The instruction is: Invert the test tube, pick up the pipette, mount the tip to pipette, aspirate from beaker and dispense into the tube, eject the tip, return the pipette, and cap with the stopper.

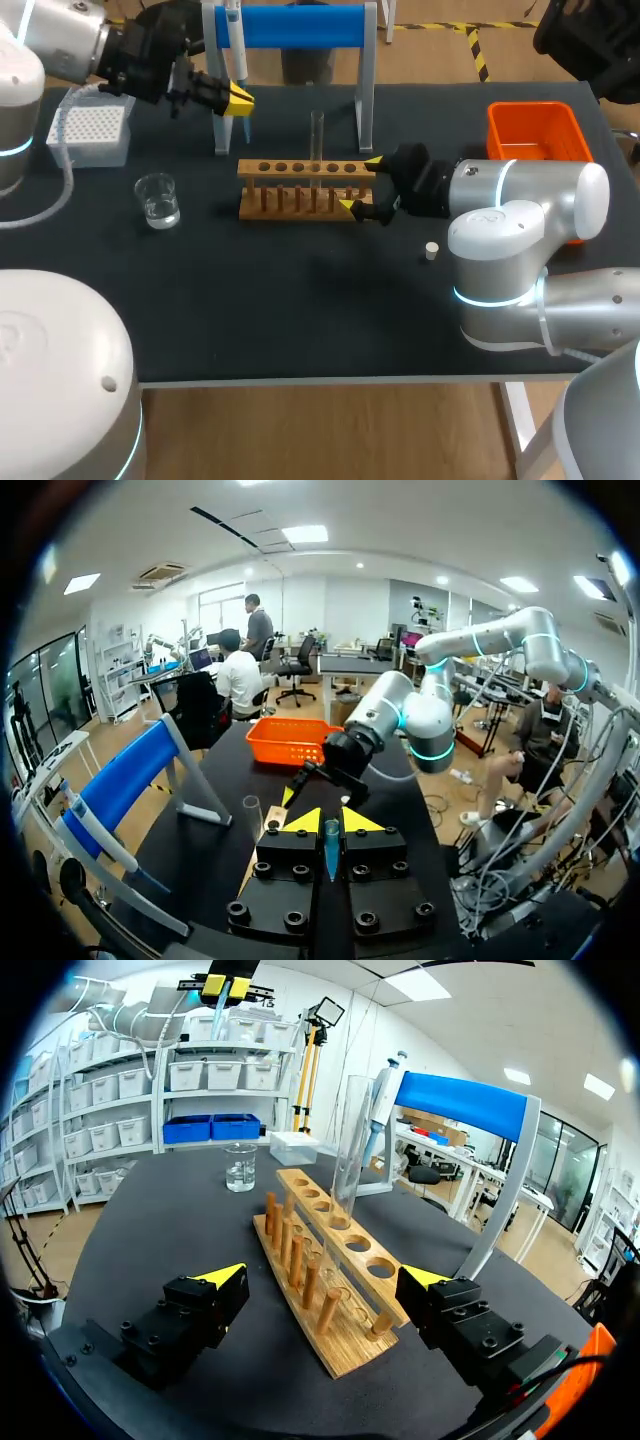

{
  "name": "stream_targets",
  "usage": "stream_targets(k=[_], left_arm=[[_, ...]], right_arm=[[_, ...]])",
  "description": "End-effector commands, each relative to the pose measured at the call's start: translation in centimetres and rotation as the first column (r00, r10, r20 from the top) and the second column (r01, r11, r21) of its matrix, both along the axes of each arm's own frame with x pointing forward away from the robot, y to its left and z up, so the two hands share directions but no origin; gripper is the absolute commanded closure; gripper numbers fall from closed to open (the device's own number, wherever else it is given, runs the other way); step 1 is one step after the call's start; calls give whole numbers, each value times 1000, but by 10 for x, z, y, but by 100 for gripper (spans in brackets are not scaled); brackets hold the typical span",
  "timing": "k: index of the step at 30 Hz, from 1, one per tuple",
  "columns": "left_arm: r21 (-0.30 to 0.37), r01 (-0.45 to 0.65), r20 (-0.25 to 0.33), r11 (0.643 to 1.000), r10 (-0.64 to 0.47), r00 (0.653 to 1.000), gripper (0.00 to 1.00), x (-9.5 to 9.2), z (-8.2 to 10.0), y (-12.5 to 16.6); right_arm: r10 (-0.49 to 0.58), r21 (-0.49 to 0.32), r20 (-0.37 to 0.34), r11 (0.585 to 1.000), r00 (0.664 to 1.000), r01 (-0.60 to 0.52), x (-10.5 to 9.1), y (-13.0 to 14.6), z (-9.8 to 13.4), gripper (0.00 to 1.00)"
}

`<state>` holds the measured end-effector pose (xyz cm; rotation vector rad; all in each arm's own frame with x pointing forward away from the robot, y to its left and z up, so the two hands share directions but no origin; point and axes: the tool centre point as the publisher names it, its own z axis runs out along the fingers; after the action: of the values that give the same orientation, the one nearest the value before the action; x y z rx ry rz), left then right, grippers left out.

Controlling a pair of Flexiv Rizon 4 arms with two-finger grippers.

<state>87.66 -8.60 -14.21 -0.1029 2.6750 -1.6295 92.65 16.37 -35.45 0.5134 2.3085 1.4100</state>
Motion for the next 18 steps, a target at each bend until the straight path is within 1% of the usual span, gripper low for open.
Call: stream_targets(k=[1, 10, 18], left_arm=[[11, -6, 4, 1000, 6, 1000, 100, 0, 1, -12], [18, -4, -7, 1000, 4, 1000, 100, 1, 3, -25], [24, -10, -3, 1000, 10, 1000, 100, -1, 3, -23]], right_arm=[[1, 1, 0, 1000, 1000, -1, 0, 0, 0, 0], [1, 1, 0, 1000, 1000, -1, 0, 0, 0, 0], [1, 1, 0, 1000, 1000, -1, 0, 0, 0, 0]])
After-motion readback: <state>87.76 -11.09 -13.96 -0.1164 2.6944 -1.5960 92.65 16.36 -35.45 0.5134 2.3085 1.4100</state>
